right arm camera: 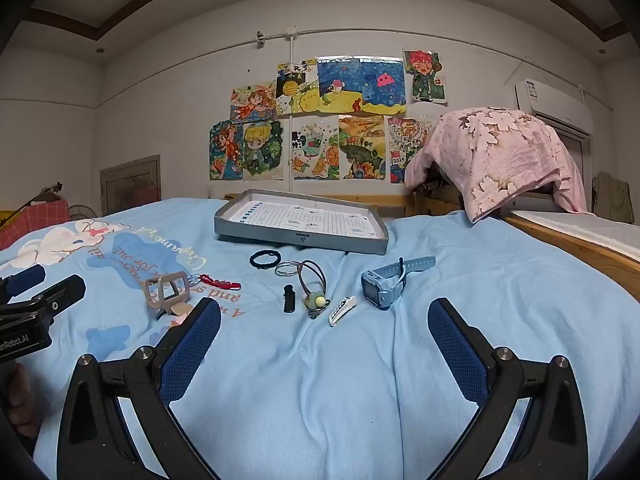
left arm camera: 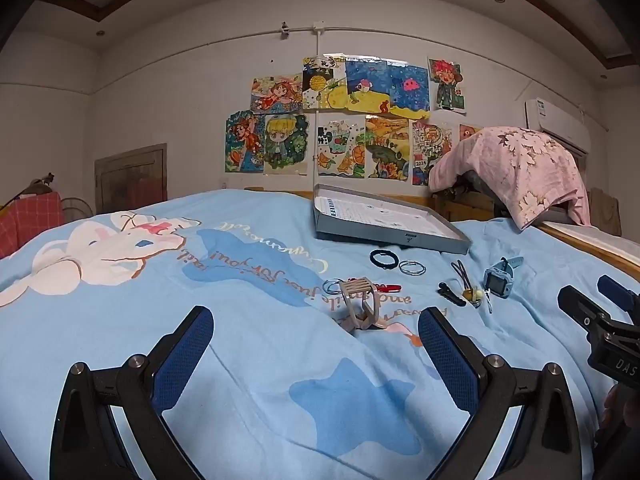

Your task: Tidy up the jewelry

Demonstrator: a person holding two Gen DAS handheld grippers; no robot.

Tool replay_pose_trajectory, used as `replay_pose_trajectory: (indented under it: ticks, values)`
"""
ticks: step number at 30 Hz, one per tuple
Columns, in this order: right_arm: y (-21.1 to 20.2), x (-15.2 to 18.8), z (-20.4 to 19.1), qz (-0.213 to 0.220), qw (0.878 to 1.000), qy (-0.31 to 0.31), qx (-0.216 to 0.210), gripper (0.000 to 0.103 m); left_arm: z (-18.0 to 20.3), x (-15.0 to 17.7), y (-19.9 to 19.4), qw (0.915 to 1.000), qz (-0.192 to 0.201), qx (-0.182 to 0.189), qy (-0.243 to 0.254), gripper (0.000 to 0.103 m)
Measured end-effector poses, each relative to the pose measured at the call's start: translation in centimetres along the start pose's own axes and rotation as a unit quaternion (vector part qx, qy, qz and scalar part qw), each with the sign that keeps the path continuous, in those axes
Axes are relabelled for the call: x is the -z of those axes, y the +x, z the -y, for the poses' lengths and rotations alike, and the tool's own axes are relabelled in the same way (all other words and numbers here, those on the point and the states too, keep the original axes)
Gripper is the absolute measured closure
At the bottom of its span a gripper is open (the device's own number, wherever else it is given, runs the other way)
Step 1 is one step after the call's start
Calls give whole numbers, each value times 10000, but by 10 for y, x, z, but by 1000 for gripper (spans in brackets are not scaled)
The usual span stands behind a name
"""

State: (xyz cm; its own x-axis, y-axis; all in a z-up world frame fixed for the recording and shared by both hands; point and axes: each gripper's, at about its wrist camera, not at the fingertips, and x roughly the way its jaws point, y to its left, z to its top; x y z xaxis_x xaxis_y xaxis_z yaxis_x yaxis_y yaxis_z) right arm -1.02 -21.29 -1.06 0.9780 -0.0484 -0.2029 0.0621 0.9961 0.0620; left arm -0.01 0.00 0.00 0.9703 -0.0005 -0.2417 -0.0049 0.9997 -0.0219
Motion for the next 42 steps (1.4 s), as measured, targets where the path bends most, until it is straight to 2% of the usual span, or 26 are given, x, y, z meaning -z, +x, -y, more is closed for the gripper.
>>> replay_pose_trajectory:
  ticks: [42]
  values:
    - [1,0,0,-14,10000,35,-24,1,-1,1,-1,10000,-33,-1,-85,0]
